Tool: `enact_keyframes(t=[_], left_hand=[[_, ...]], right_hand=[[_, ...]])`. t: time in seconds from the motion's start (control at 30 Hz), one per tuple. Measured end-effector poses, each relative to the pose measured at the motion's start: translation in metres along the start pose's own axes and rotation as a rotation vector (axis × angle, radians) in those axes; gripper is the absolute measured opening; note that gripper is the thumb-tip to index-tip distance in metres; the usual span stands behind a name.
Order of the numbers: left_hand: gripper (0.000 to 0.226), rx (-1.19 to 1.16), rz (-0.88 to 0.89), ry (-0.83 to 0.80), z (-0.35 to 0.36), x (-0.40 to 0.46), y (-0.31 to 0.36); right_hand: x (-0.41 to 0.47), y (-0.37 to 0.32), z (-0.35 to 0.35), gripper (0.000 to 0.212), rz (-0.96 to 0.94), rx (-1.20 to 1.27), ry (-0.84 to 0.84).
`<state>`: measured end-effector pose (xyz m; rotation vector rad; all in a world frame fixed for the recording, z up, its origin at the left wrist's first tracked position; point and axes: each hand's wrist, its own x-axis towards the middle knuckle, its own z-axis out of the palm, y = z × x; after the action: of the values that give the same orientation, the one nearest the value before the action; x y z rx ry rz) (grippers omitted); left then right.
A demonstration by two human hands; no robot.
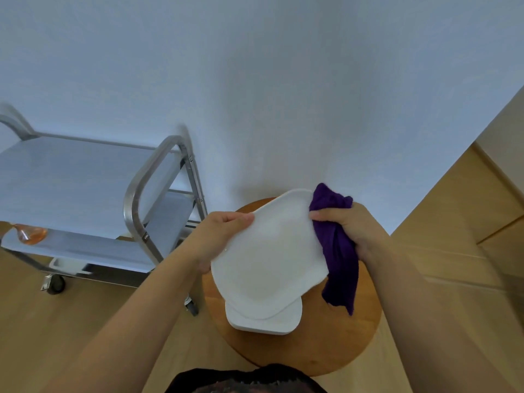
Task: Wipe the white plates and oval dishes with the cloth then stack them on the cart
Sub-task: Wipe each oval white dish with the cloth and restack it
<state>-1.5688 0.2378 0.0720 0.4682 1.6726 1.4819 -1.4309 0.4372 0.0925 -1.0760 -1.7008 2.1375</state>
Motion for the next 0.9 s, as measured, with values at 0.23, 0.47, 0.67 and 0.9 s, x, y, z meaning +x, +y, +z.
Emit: enact_keyframes(t=[0.23,0.47,0.67,0.9], left_hand=[[0.019,-0.379,0.096,0.35,0.04,0.001,0.002],[0.034,-0.51,0.193,0.54,0.055,0.005,0.001],[0.033,-0.327,0.218,0.598,0.041,0.002,-0.021],[0.028,0.077,0.415,0.402,0.048,0.0,-0.038]], right_hand=[[-0.001,0.017,0.032,0.025,-0.022,0.287,0.265],[-0.022,0.051,0.067,0.017,0.027,0.431,0.214],[-0.031,0.064,0.052,0.04,-0.356,-0.333,0.349],[-0.003,0.043,0.056,0.06,-0.648,-0.771,0.243]])
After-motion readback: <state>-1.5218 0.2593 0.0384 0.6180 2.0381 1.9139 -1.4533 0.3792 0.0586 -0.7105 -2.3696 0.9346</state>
